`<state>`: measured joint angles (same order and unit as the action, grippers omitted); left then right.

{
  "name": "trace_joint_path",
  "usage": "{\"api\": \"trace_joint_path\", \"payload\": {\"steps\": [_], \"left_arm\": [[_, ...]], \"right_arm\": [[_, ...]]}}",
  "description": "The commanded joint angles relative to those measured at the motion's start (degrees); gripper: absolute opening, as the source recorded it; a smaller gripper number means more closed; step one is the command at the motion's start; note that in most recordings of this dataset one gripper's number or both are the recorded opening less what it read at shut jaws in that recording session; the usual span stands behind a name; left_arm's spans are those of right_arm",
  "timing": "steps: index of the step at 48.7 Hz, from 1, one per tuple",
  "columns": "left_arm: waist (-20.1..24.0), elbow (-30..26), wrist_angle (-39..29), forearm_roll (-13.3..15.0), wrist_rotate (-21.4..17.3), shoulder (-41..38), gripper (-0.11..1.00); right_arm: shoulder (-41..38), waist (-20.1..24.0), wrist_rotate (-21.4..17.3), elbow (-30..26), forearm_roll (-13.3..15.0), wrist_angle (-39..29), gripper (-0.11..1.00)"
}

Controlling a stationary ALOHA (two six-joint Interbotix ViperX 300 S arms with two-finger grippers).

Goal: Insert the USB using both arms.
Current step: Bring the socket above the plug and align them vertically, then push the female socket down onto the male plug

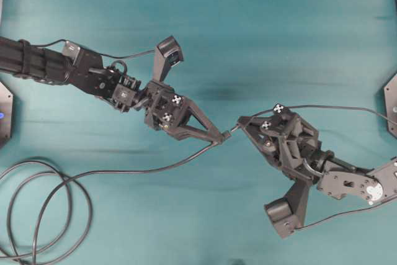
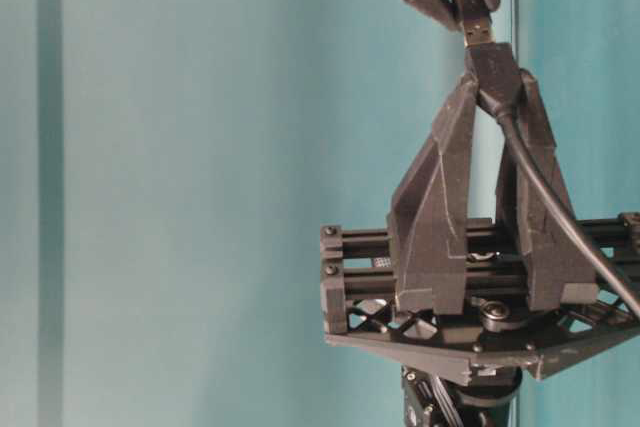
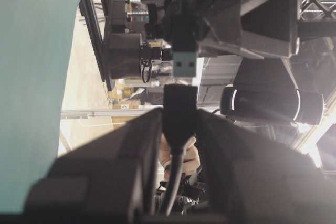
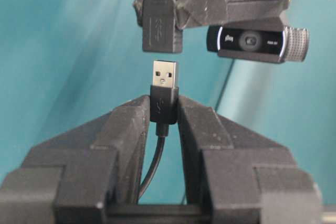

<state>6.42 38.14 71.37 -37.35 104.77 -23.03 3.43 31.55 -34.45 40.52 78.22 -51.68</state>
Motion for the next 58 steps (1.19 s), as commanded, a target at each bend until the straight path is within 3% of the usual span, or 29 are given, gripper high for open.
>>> {"api": "trace_joint_path", "payload": {"steps": [1,58], "left_arm": [[-0.09,-0.97,0.26,-0.18,0.44,0.79,0.19],[1.05,-1.49,-1.14,-0.18,0.62,0.79,0.19]], "right_arm": [[0.09,-0.18,0.09,-1.67,0.62,0.35,0.22],[-2.29,-0.18,1.58,-2.90,0.53,0.62,0.22]]}}
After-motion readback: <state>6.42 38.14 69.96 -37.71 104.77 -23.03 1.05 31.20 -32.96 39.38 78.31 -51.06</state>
